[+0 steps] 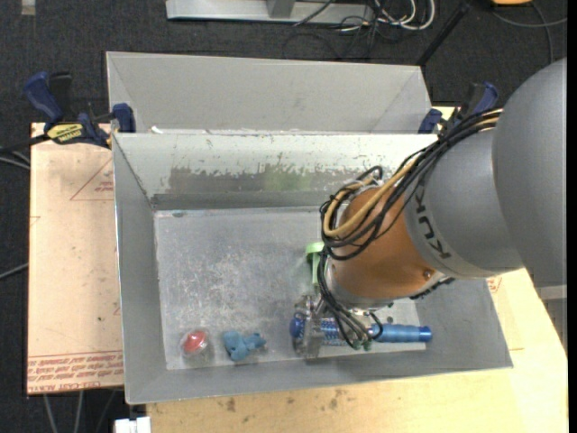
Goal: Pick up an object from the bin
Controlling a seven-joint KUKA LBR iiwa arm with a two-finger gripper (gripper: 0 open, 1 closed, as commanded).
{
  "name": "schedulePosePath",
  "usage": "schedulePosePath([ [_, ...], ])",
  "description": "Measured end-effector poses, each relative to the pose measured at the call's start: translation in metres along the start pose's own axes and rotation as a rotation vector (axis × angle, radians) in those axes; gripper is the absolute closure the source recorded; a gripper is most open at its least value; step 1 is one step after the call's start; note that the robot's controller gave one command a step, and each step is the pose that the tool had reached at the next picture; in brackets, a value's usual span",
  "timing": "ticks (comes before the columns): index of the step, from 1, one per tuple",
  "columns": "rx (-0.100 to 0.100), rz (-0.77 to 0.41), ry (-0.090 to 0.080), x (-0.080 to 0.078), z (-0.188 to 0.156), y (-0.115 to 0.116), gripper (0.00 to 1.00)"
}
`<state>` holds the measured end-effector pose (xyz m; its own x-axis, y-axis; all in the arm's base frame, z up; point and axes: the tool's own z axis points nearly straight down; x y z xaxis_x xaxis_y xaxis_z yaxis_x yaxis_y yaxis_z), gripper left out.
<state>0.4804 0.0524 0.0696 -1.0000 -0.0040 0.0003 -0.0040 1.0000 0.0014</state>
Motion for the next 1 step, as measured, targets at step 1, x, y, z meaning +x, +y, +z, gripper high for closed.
schedulePosePath([
  [1, -0.002, -0.016, -0.010, -0.0308, -0.1377, 0.0320, 1.00],
])
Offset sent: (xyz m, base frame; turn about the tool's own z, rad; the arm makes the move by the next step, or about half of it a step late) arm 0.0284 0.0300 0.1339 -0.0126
